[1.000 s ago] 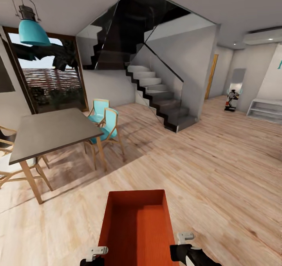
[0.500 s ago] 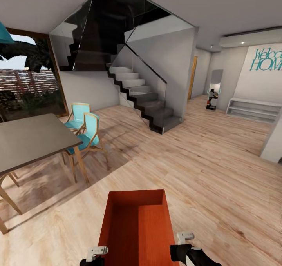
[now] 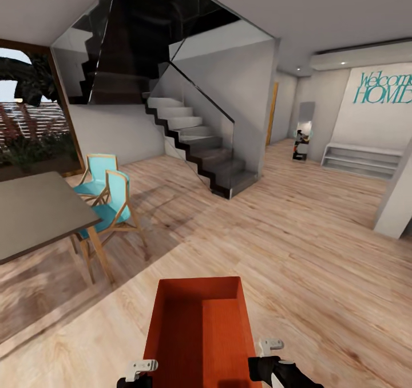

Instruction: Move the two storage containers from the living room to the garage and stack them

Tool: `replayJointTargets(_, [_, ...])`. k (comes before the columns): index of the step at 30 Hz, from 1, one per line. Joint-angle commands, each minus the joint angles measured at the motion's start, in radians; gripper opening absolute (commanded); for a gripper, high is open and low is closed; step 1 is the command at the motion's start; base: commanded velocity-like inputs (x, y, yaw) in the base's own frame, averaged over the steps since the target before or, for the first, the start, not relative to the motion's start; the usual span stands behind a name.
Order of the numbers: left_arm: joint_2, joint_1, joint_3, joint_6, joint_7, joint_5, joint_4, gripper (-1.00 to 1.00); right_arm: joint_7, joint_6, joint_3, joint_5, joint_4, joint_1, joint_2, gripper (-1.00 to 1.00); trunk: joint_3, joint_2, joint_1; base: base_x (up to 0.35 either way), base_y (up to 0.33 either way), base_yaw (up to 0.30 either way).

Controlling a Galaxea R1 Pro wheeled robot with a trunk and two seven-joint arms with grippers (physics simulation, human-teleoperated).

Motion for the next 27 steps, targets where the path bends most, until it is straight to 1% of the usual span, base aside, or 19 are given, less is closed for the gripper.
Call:
replayJointTargets(1, [0.001, 0.000, -0.022, -0.004, 0.006, 0.010, 0.005, -1.00, -0.001, 0.006, 0.004, 0.011, -0.005, -0.001, -0.001, -1.00, -0.001, -0.001, 0.001, 0.341, 0.000, -0.003])
replayJointTargets(8, [0.001, 0.000, -0.022, -0.004, 0.005, 0.010, 0.005, -1.00, -0.001, 0.006, 0.003, 0.011, -0.005, -0.001, -0.002, -1.00, -0.001, -0.001, 0.001, 0.341, 0.000, -0.004])
replayJointTargets(11, [0.001, 0.000, -0.022, -0.004, 0.005, 0.010, 0.005, -1.00, -0.001, 0.006, 0.004, 0.011, -0.005, -0.001, -0.001, -1.00, -0.001, -0.001, 0.001, 0.341, 0.000, -0.083])
replayJointTargets(27, [0.001, 0.000, -0.022, -0.004, 0.005, 0.010, 0.006, -1.00, -0.001, 0.007, 0.004, 0.011, -0.005, -0.001, -0.001, -1.00, -0.001, -0.001, 0.001, 0.342, 0.000, -0.243])
